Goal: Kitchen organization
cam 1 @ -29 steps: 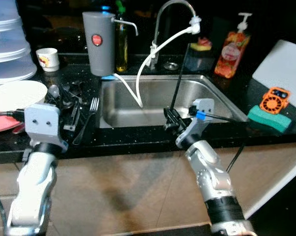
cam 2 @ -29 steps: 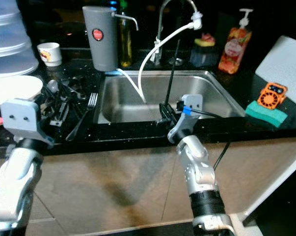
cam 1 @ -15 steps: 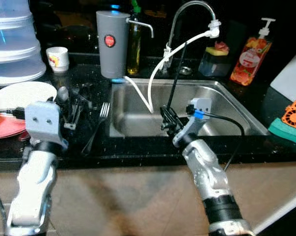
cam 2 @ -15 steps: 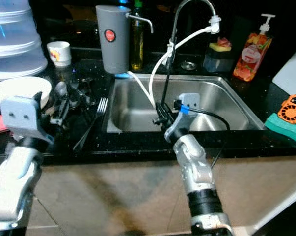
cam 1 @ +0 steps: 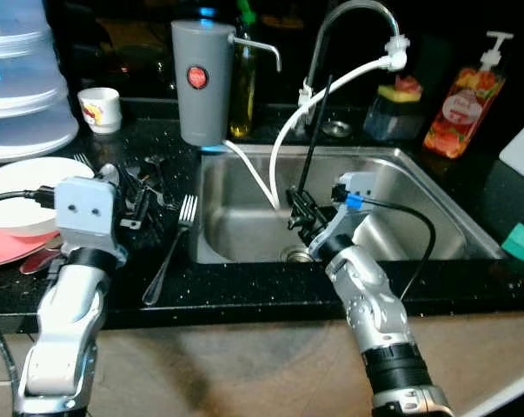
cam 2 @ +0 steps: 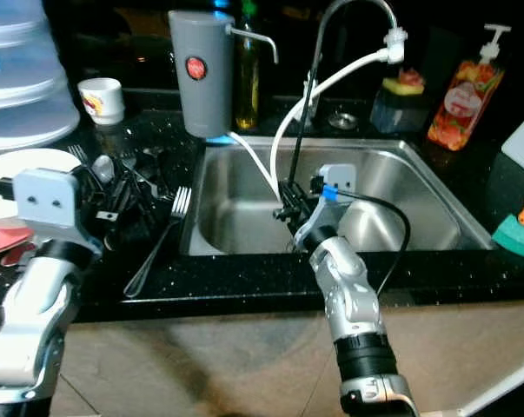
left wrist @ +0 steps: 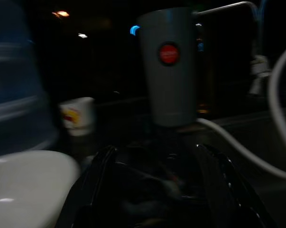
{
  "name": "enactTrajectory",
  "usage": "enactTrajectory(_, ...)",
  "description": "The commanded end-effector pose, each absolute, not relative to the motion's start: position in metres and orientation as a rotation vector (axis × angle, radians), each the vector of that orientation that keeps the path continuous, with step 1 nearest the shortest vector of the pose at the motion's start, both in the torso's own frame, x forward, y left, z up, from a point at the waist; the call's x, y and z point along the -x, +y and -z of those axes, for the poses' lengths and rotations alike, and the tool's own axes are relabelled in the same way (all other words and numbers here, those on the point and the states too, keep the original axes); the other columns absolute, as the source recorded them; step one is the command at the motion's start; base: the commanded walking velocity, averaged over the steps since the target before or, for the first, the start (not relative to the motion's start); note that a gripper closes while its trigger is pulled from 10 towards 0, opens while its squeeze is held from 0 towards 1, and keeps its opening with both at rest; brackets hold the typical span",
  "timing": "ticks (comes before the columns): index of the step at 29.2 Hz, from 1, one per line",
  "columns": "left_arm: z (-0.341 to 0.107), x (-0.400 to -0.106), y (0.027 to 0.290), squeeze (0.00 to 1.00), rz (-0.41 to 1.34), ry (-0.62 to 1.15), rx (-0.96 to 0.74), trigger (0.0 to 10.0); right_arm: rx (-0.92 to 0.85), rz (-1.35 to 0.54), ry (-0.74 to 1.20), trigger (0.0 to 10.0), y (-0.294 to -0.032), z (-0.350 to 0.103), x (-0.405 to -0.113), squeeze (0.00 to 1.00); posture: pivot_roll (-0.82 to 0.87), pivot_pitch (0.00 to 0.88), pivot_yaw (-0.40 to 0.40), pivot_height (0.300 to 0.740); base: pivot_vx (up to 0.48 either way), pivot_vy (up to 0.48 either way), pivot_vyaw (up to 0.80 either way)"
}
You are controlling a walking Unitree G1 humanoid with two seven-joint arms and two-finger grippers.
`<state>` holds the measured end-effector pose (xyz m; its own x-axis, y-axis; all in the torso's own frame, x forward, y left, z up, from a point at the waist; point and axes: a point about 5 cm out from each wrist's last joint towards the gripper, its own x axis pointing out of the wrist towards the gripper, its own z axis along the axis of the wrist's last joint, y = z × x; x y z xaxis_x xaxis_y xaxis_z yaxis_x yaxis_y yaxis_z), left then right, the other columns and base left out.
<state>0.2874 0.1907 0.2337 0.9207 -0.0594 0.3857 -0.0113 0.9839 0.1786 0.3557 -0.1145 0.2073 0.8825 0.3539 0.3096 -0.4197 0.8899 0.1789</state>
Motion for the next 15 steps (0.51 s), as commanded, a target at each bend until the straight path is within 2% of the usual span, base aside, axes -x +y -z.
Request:
enactTrajectory(1,-0.2335,-0.2850,0.1867,0.00,0.040,-0.396,-0.152,10.0,-0.246,-0.397,-0.261,10.0,-0.1165,-0.2056,-0.3563,0.00,0.07,0.042,-0.058,0.740,0.000,0.000,0.00)
enactTrajectory(5,-0.2341,-0.2853,0.1839,0.00,0.057,-0.393,-0.155,10.0,-0.240,-0.369,-0.254,10.0,-0.1181,-0.2060,-0.3581,0.00,0.07,0.045,-0.058,0.740,0.000,0.000,0.00)
enactTrajectory(12,-0.2345,-0.2857,0.1815,0.00,0.070,-0.383,-0.141,10.0,-0.200,-0.357,-0.263,10.0,-0.1190,-0.2077,-0.3594,0.00,0.07,0.045,-0.057,0.740,0.000,0.000,0.80)
enactTrajectory(15,-0.2351,-0.2857,0.1818,0.00,0.068,-0.381,-0.136,10.0,-0.227,-0.348,-0.262,10.0,-0.1199,-0.2070,-0.3595,0.00,0.07,0.045,-0.057,0.740,0.000,0.000,0.00)
